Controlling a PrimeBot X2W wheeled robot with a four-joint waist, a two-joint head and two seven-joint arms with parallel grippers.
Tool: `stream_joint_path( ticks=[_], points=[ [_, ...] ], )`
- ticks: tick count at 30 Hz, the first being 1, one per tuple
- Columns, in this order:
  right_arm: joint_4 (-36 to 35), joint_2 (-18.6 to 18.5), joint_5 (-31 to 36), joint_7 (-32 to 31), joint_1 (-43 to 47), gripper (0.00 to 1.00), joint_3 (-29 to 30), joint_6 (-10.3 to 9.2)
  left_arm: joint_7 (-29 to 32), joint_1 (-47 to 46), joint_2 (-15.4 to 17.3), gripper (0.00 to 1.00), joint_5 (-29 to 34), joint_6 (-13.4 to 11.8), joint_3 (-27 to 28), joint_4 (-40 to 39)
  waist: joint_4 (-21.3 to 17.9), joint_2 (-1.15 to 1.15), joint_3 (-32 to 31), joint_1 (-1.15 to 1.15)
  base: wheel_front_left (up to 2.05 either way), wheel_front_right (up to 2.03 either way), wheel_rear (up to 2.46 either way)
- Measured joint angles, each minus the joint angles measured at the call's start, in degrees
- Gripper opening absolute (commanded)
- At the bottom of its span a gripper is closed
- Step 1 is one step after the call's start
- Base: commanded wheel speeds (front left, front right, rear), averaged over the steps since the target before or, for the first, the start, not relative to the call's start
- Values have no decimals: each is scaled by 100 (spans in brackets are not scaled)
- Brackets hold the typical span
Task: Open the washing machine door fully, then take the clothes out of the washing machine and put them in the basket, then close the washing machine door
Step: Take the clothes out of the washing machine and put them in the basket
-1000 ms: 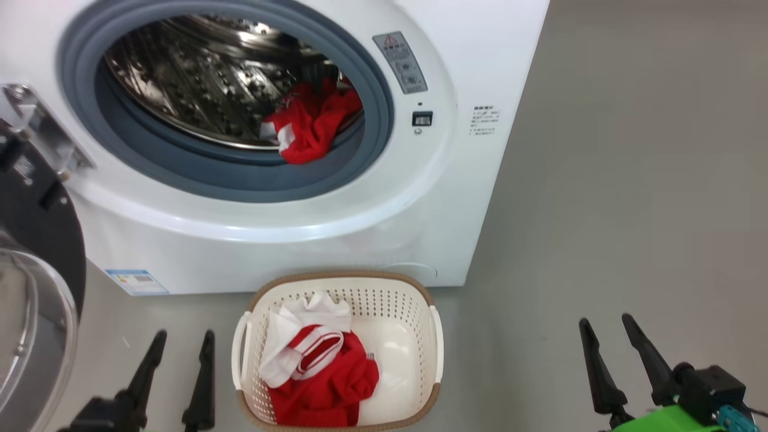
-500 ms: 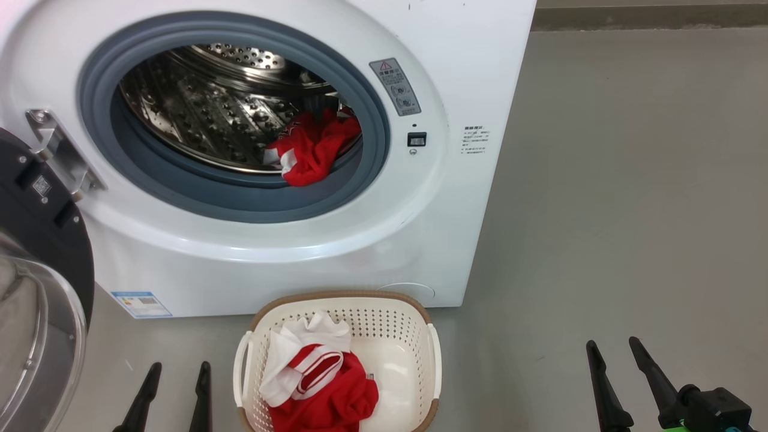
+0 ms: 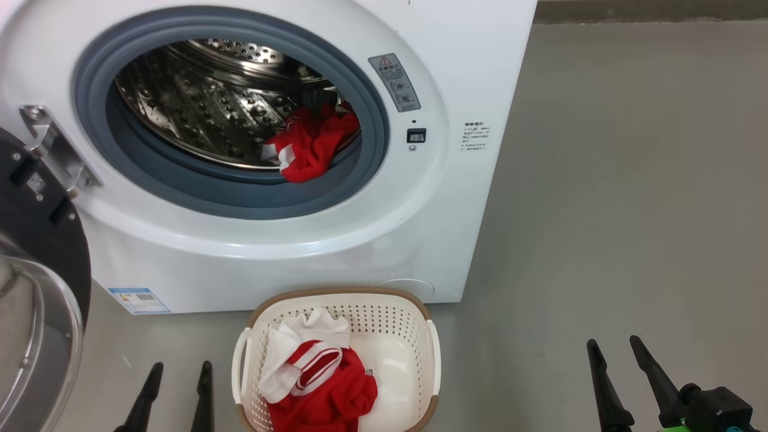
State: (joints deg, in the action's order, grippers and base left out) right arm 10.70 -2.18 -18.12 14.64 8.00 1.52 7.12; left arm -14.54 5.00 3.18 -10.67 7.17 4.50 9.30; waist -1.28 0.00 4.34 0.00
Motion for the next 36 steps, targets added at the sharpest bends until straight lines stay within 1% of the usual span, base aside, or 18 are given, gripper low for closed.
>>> stream_joint_path(
  ticks=[7, 14, 20, 25, 36],
  points=[
    [-7, 0, 0, 0, -48, 100, -18, 0, 0, -103, 1, 100, -82, 0, -151, 42, -35, 0, 129, 0, 0, 0, 0],
    [-31, 0, -26, 0, -341, 100, -114, 0, 0, -874, 198, 100, -285, 0, -531, 341, -69, 0, 442, 0, 0, 0, 0],
    [-22, -2, -219, 0, -723, 100, -249, 0, 0, -1742, 509, 100, -625, 0, -851, 719, -105, 0, 877, 0, 0, 0, 0],
    [-26, -5, -258, 0, -1082, 100, -293, 0, 0, -2640, 751, 100, -959, 0, -1145, 1063, -124, 0, 1331, 0, 0, 0, 0],
    [-27, -26, -291, 0, -1769, 100, -409, 0, -1, -4824, 1209, 100, -1637, 1, -2218, 2083, -112, 0, 2387, 0, 0, 0, 0]
  ],
)
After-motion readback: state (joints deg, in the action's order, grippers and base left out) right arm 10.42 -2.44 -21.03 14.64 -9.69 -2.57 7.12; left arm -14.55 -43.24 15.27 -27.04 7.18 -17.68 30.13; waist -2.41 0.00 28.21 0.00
